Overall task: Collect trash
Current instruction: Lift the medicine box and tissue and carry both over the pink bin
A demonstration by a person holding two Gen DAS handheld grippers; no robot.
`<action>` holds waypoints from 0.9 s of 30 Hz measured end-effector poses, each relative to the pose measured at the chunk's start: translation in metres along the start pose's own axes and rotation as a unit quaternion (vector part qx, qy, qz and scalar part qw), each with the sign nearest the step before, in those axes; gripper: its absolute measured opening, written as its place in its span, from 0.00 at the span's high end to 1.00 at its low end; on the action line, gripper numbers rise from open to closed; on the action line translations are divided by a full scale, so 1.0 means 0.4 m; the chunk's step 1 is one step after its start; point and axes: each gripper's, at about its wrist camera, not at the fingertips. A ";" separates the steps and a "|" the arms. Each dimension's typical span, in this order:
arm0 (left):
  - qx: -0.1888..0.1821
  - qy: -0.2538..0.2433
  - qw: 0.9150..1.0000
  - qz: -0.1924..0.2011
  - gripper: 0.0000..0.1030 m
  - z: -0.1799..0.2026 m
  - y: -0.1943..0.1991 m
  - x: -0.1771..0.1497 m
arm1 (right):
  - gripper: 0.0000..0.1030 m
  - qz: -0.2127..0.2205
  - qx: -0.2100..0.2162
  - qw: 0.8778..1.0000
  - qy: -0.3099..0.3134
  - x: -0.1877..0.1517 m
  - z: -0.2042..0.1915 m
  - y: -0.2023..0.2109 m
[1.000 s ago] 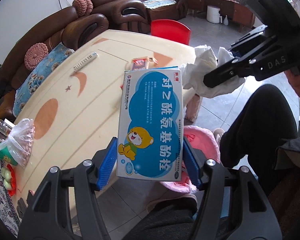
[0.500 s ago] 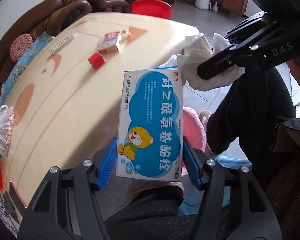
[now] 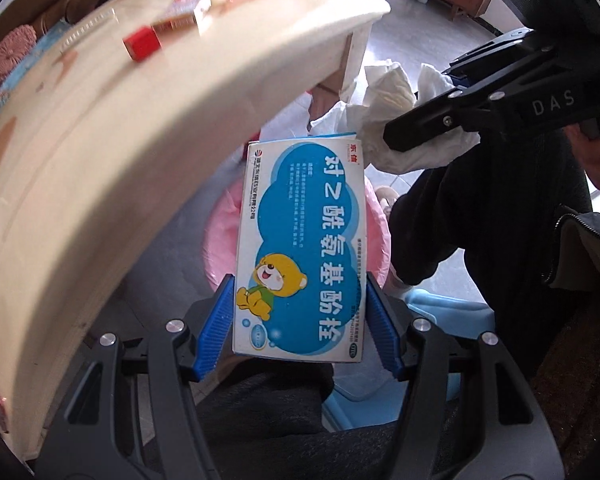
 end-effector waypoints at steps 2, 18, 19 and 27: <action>-0.013 0.010 1.000 -0.007 0.40 -0.017 -0.027 0.000 | 0.76 -0.005 -0.001 1.000 -0.003 0.000 0.008 -0.027; -0.045 0.094 0.992 -0.070 0.40 -0.149 -0.245 0.009 | 0.76 -0.060 -0.021 0.997 -0.035 0.004 0.060 -0.299; -0.046 0.098 0.991 -0.073 0.40 -0.154 -0.255 0.008 | 0.76 -0.060 -0.024 0.997 -0.034 0.001 0.062 -0.314; -0.049 0.126 0.987 -0.090 0.40 -0.198 -0.309 0.016 | 0.76 -0.099 -0.013 0.994 -0.044 -0.005 0.077 -0.420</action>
Point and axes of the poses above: each gripper's, at about its wrist camera, not at the fingertips, and y roughly against the way its jaws point, z to its right, x to its top, and after that the axes turned 15 degrees about -x, right-handed
